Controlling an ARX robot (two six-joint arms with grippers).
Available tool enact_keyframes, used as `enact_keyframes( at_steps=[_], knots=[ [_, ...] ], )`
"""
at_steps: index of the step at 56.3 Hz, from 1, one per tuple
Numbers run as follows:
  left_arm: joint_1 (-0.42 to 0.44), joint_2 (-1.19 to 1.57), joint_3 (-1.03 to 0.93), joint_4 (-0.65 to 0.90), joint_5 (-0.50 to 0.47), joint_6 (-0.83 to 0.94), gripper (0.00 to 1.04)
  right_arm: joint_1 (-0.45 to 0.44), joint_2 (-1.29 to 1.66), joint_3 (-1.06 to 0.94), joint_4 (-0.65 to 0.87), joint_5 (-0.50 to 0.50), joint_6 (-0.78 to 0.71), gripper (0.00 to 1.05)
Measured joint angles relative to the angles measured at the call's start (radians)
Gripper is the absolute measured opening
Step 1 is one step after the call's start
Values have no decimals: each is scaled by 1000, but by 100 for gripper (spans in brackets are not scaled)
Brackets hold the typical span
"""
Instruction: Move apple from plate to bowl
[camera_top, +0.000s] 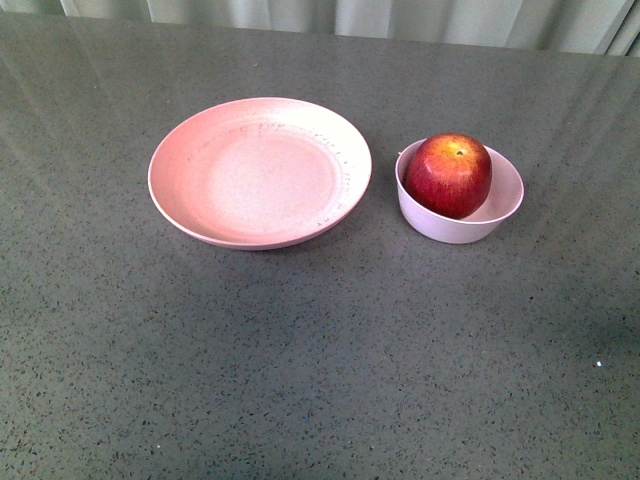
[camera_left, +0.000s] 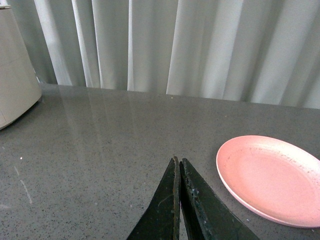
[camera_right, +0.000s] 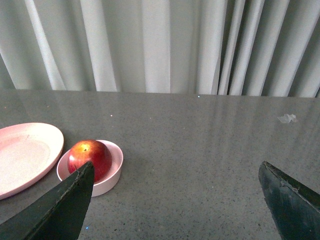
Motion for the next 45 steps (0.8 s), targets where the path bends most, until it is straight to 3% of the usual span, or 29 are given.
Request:
enact_keyframes(
  at_steps=[25, 31, 45],
  knots=[
    [0, -125, 0, -125, 0, 0, 2, 0, 0, 0, 0, 0, 0, 96],
    [0, -252, 0, -284, 0, 0, 2, 0, 0, 0, 0, 0, 0, 96],
    [0, -285, 0, -302, 0, 0, 2, 0, 0, 0, 0, 0, 0, 96]
  ],
)
